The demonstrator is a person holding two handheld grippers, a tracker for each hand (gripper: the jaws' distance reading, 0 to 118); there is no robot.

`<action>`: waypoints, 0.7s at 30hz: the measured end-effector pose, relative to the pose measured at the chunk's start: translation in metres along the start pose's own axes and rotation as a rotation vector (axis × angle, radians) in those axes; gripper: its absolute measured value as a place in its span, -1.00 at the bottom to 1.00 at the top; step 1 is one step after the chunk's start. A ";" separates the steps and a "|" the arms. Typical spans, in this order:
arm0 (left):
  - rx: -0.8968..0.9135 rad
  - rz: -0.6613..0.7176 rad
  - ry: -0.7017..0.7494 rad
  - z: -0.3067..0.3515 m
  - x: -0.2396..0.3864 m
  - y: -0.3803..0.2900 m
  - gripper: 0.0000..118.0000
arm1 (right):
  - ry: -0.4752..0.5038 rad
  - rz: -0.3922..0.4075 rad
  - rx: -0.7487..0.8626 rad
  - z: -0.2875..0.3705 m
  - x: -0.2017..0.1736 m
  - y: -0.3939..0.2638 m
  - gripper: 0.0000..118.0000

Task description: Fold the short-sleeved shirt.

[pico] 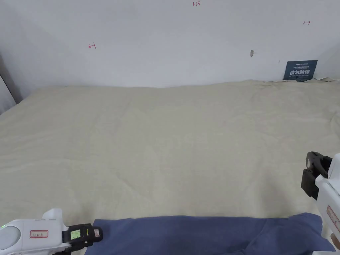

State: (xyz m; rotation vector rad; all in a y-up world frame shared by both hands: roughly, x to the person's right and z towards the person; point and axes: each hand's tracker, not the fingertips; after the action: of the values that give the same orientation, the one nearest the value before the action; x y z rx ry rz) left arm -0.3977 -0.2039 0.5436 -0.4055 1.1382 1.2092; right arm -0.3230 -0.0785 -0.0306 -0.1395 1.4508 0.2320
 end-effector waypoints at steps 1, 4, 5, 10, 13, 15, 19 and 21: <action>-0.011 -0.010 0.011 -0.003 0.001 0.000 0.37 | -0.001 0.003 -0.005 -0.001 0.000 -0.001 -1.00; -0.026 -0.027 0.054 -0.010 0.008 -0.005 0.38 | -0.001 0.006 -0.017 0.001 -0.003 -0.003 -1.00; -0.034 -0.025 0.067 -0.014 0.008 -0.004 0.38 | -0.001 0.006 -0.020 0.001 -0.004 -0.003 -1.00; -0.093 -0.020 0.047 -0.035 -0.007 0.004 0.36 | 0.003 0.012 -0.029 0.001 -0.007 -0.004 -1.00; -0.120 -0.042 0.060 -0.045 0.001 0.001 0.10 | 0.005 0.010 -0.036 0.002 -0.007 -0.003 -1.00; -0.119 -0.080 0.102 -0.047 0.001 0.000 -0.08 | 0.005 0.011 -0.038 0.002 -0.006 -0.003 -1.00; -0.115 -0.073 0.090 -0.045 -0.001 0.004 -0.68 | 0.006 0.010 -0.040 0.003 -0.005 -0.001 -1.00; -0.116 -0.071 0.090 -0.047 0.002 0.003 -0.83 | 0.007 0.004 -0.044 0.003 -0.004 -0.001 -1.00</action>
State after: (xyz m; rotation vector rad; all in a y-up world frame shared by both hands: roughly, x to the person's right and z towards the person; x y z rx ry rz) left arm -0.4229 -0.2380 0.5220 -0.5888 1.1242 1.2084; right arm -0.3206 -0.0793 -0.0267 -0.1730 1.4537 0.2669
